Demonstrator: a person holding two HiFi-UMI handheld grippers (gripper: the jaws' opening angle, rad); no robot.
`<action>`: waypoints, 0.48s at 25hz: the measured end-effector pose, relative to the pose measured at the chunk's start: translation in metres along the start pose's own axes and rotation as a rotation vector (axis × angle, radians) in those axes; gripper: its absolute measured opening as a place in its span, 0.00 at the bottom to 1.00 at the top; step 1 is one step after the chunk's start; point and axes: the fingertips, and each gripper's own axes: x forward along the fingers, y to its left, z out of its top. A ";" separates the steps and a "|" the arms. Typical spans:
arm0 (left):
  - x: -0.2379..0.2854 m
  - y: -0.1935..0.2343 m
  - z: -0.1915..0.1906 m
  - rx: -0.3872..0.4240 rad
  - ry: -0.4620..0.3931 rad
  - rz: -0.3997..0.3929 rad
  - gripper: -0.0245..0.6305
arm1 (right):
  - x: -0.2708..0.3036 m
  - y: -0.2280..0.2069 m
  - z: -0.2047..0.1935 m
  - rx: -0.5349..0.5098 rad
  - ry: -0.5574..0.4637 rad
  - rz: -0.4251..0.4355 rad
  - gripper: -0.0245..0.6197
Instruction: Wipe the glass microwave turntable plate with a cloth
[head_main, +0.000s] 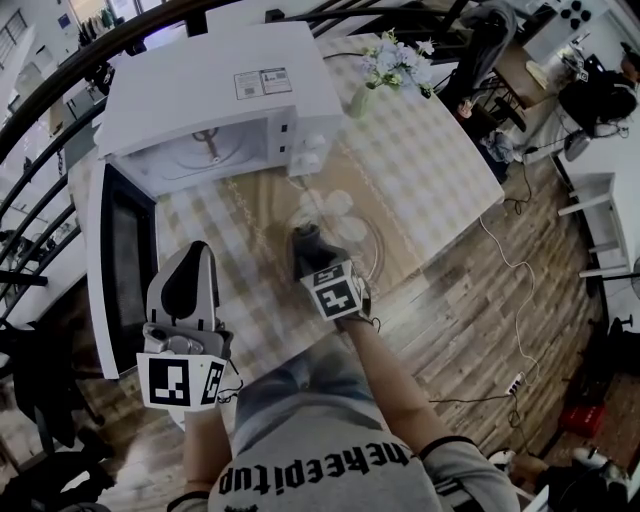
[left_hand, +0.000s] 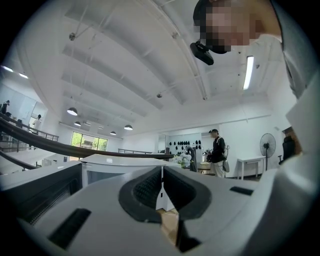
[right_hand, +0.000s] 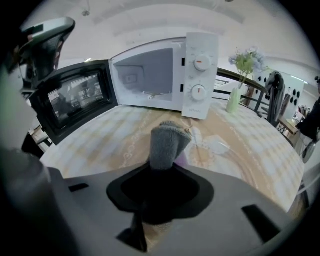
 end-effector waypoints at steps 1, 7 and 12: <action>0.000 0.001 0.000 0.000 0.000 0.002 0.06 | -0.001 -0.009 -0.002 0.013 -0.004 -0.011 0.21; 0.002 0.000 0.000 0.004 0.001 0.005 0.06 | -0.011 -0.064 -0.017 0.098 -0.005 -0.095 0.21; 0.004 -0.006 -0.001 0.010 0.000 -0.003 0.06 | -0.021 -0.108 -0.034 0.174 0.009 -0.165 0.21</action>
